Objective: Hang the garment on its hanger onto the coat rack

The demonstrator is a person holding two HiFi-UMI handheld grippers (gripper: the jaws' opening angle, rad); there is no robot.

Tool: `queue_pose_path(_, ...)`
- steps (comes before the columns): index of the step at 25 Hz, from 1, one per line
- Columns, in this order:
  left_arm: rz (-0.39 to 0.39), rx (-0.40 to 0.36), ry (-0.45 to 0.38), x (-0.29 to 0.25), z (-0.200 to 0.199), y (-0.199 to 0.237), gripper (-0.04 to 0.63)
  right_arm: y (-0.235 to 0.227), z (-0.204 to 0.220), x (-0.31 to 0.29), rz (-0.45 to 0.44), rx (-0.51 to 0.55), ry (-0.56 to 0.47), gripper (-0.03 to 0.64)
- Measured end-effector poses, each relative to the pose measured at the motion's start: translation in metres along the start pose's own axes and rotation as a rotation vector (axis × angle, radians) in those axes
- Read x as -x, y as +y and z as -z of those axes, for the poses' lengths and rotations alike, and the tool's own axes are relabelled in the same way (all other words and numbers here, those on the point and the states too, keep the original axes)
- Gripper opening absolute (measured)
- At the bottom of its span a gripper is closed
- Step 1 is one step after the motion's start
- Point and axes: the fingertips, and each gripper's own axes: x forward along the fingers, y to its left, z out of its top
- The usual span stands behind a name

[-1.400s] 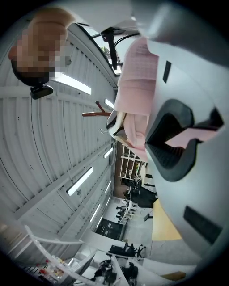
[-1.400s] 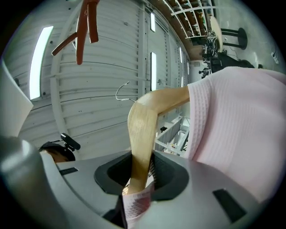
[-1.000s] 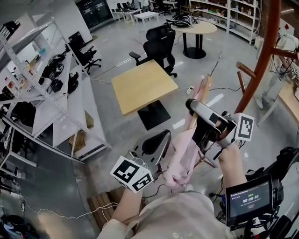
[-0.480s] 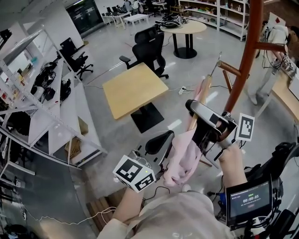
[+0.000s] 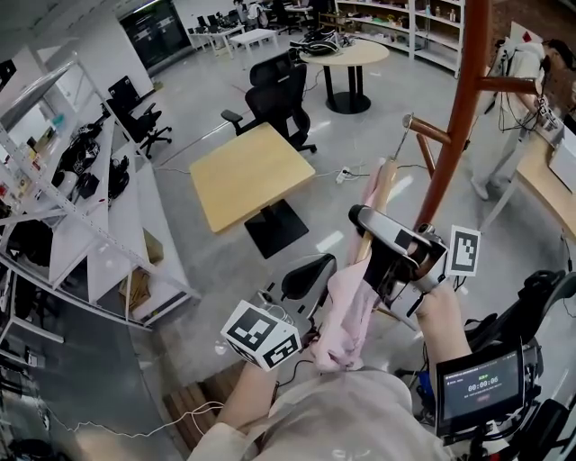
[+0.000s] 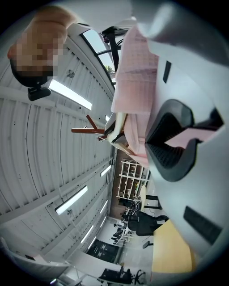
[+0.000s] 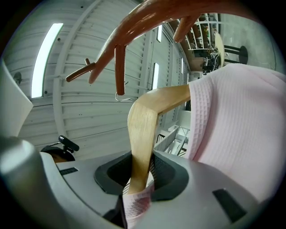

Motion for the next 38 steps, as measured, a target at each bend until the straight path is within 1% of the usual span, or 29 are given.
queue_pose_path(9, -0.004, 0.021, 0.013, -0.003, 0.013, 0.002, 0.006, -0.010, -0.005, 0.018, 0.010, 0.001, -0.038, 0.104)
queue_pose_path(18, 0.030, 0.034, 0.028, -0.015, 0.025, -0.002, 0.006, -0.032, -0.023, 0.051, 0.095, 0.033, -0.109, 0.104)
queue_pose_path(25, 0.070, 0.050, 0.045, -0.028, 0.037, -0.008, 0.006, -0.042, -0.033, 0.072, 0.161, 0.103, -0.145, 0.106)
queue_pose_path(29, 0.091, 0.061, 0.056, -0.036, 0.046, -0.010, 0.006, -0.043, -0.039, 0.082, 0.167, 0.124, -0.172, 0.106)
queue_pose_path(31, 0.101, 0.071, 0.056, -0.040, 0.049, -0.010, 0.006, -0.045, -0.040, 0.086, 0.182, 0.145, -0.178, 0.106)
queue_pose_path(34, 0.124, 0.079, 0.057, -0.045, 0.051, -0.013, 0.006, -0.045, -0.044, 0.094, 0.234, 0.200, -0.189, 0.107)
queue_pose_path(38, 0.141, 0.089, 0.069, -0.050, 0.055, -0.018, 0.006, -0.039, -0.057, 0.112, 0.329, 0.334, -0.233, 0.107)
